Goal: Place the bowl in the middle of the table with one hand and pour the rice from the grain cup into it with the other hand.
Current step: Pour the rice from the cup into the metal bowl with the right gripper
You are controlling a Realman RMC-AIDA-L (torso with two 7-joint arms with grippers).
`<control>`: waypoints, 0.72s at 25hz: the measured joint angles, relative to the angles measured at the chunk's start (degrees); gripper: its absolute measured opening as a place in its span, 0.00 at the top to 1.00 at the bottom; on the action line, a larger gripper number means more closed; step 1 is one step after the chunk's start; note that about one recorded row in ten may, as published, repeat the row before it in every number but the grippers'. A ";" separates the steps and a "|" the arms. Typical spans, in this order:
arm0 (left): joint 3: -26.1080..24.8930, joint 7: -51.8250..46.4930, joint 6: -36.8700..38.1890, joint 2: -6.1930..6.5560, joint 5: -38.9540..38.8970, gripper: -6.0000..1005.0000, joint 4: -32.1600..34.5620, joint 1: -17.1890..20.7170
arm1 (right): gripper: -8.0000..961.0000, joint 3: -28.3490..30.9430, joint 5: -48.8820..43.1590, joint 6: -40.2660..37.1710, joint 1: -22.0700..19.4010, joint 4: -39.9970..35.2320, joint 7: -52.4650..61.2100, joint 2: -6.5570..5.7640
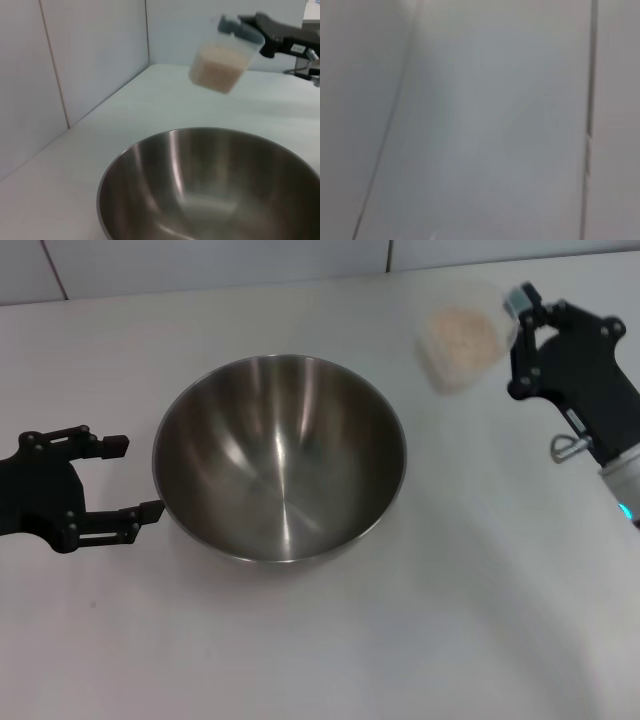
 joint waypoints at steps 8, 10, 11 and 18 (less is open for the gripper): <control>0.09 -0.15 0.27 0.03 0.00 0.18 0.00 -0.34 | 0.98 -0.44 -1.64 6.95 3.89 13.03 -45.16 0.06; 0.09 -0.16 0.38 0.05 -0.02 0.18 0.00 -0.40 | 0.98 -0.59 -1.78 8.89 3.74 16.23 -59.48 0.16; 0.09 -0.16 0.44 0.05 -0.01 0.18 0.00 -0.46 | 0.98 -0.68 -1.86 9.58 3.61 17.59 -65.62 0.21; 0.04 -0.14 0.53 0.05 0.09 0.18 0.00 -0.91 | 0.98 -1.55 -7.80 10.60 2.07 19.93 -91.87 0.52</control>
